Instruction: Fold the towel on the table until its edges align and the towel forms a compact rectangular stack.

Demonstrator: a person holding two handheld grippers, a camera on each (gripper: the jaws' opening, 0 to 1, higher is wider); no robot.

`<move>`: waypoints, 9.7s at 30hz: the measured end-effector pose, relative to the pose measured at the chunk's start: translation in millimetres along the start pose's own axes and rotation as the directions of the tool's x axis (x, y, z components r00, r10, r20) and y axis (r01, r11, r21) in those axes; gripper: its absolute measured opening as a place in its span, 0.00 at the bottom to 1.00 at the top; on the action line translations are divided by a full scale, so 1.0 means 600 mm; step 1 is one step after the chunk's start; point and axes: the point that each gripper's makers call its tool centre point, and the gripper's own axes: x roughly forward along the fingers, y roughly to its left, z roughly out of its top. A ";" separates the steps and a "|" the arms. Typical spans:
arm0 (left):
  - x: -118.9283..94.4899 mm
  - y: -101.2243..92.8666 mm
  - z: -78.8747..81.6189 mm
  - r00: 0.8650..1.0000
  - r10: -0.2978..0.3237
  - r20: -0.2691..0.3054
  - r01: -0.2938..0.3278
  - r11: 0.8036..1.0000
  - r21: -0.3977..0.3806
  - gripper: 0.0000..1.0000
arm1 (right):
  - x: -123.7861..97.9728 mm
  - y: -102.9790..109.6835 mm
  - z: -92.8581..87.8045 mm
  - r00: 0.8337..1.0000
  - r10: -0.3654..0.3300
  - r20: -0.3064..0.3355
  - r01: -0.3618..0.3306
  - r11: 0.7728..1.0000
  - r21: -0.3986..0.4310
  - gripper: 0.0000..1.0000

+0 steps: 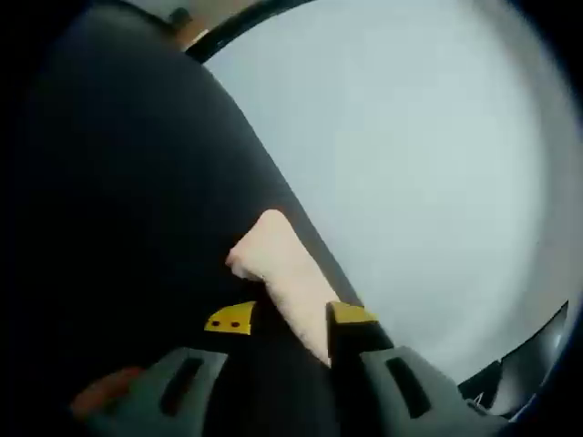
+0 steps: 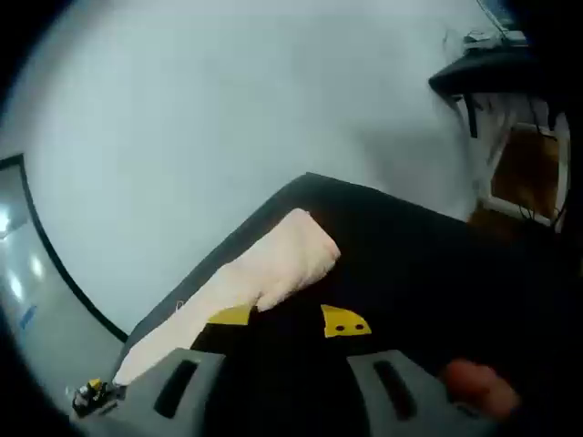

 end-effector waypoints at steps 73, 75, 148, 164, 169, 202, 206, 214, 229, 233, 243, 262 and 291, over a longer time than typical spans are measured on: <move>-0.167 0.099 -0.014 0.930 0.227 0.290 -0.280 0.947 0.156 0.23 | -0.127 0.215 -0.017 0.948 0.197 0.248 -0.065 0.888 -0.455 0.02; -0.165 0.099 -0.014 0.928 0.230 0.293 -0.287 0.943 0.167 0.23 | -0.128 0.277 -0.060 0.937 0.276 0.213 -0.097 0.792 -0.603 0.03; -0.009 -0.148 -0.373 0.983 0.102 -0.154 0.110 0.350 0.930 0.08 | -0.067 0.182 -0.047 0.913 0.331 0.238 -0.083 0.722 -0.687 0.05; -0.068 -0.208 -0.473 0.885 0.078 -0.459 0.437 0.202 0.877 0.40 | -0.067 0.187 -0.064 0.916 0.353 0.192 -0.128 0.709 -0.693 0.06; -0.027 -0.203 -0.370 0.948 0.051 -0.315 0.297 0.221 0.929 0.26 | -0.065 0.189 -0.067 0.916 0.354 0.186 -0.129 0.702 -0.700 0.06; -0.055 -0.126 -0.113 0.923 -0.353 0.155 0.064 0.537 0.841 0.22 | -0.066 0.194 -0.255 0.969 0.052 -0.243 -0.156 0.888 -0.434 0.09; -0.056 -0.112 -0.097 0.923 -0.344 0.171 0.078 0.603 0.794 0.21 | -0.069 0.196 -0.243 0.950 0.083 -0.300 -0.189 0.919 -0.345 0.05; -0.062 -0.105 -0.083 0.913 -0.357 0.198 0.086 0.643 0.761 0.21 | -0.080 0.172 -0.141 0.981 0.043 -0.190 -0.112 0.923 -0.369 0.04; -0.054 -0.102 -0.094 0.924 -0.336 0.182 0.077 0.629 0.773 0.21 | -0.148 0.409 -0.127 0.984 0.176 -0.038 -0.144 0.639 -0.755 0.04; -0.057 -0.102 -0.093 0.923 -0.338 0.184 0.079 0.634 0.769 0.21 | -0.169 0.483 -0.188 0.976 0.215 -0.038 -0.147 0.520 -0.841 0.04; -0.061 -0.108 -0.090 0.912 -0.363 0.192 0.097 0.646 0.757 0.21 | -0.190 0.556 -0.395 0.953 0.274 -0.128 -0.207 0.283 -0.936 0.05; -0.066 -0.114 -0.090 0.901 -0.393 0.182 0.126 0.640 0.758 0.21 | -0.255 0.580 -0.561 0.779 0.481 -0.402 -0.485 0.057 -0.873 0.38; -0.050 -0.250 -0.253 0.881 -0.390 -0.267 0.344 0.141 0.928 0.30 | -0.122 0.517 -0.342 0.687 0.636 -0.353 -0.628 0.273 -0.729 0.44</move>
